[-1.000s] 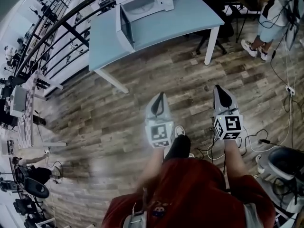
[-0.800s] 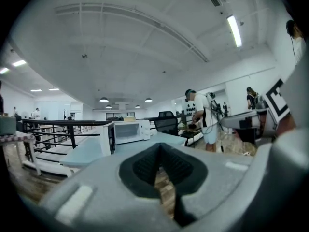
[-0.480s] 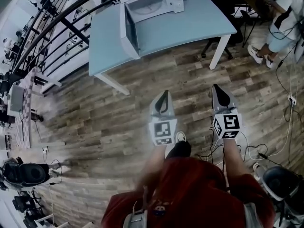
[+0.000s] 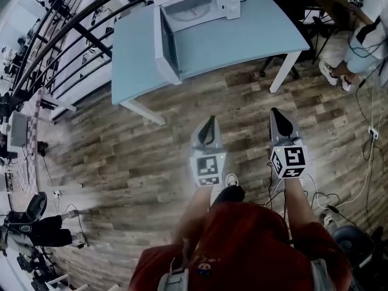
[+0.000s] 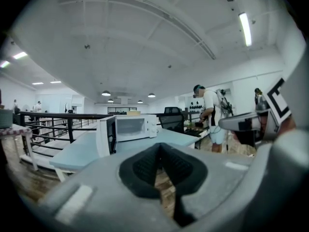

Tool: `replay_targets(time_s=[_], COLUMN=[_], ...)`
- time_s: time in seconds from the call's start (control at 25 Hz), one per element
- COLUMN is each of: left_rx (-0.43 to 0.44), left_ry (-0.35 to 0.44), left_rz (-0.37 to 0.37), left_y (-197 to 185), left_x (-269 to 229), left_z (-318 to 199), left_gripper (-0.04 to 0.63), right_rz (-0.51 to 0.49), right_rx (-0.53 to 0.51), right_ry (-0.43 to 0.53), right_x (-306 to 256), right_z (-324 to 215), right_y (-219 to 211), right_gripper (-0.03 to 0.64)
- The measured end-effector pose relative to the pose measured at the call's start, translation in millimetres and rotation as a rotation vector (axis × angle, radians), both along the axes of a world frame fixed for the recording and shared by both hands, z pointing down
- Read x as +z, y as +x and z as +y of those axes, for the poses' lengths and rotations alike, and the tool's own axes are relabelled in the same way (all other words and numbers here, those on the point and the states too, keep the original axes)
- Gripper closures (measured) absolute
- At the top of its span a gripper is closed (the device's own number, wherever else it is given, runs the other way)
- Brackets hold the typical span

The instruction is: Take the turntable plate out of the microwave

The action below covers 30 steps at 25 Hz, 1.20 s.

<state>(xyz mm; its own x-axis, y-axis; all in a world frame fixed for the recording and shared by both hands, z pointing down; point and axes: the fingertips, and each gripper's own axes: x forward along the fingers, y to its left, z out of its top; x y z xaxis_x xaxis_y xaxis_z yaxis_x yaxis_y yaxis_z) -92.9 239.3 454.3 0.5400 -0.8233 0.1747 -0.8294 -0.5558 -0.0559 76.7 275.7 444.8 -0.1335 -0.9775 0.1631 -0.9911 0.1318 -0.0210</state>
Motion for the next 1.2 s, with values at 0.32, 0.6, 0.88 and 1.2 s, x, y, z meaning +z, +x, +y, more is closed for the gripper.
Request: replay_targets(time_s=[0.32, 0.6, 0.88, 1.2], left_rx=[-0.005, -0.037, -0.103, -0.203], left_ry=[-0.018, -0.008, 0.004, 0.009], left_rz=[0.011, 0.013, 0.005, -0.001], left_y=[-15.4, -29.3, -24.3, -0.9], left_x=[3.8, -0.7, 2.8, -3.5], left_z=[-40.9, -62.5, -108.6, -191.7], left_gripper=[0.595, 0.595, 0.595, 0.595], right_rz=[0.015, 0.019, 0.0, -0.019], right_rx=[-0.028, -0.077, -0.138, -0.228], right_ry=[0.002, 0.01, 0.014, 0.017], right_x=[-1.5, -3.9, 5.7, 0.0], right_z=[-50.6, -80.7, -137.5, -236.5], right_y=[-19.9, -37.7, -32.4, -8.3], right_gripper=[0.618, 0.617, 0.618, 0.618])
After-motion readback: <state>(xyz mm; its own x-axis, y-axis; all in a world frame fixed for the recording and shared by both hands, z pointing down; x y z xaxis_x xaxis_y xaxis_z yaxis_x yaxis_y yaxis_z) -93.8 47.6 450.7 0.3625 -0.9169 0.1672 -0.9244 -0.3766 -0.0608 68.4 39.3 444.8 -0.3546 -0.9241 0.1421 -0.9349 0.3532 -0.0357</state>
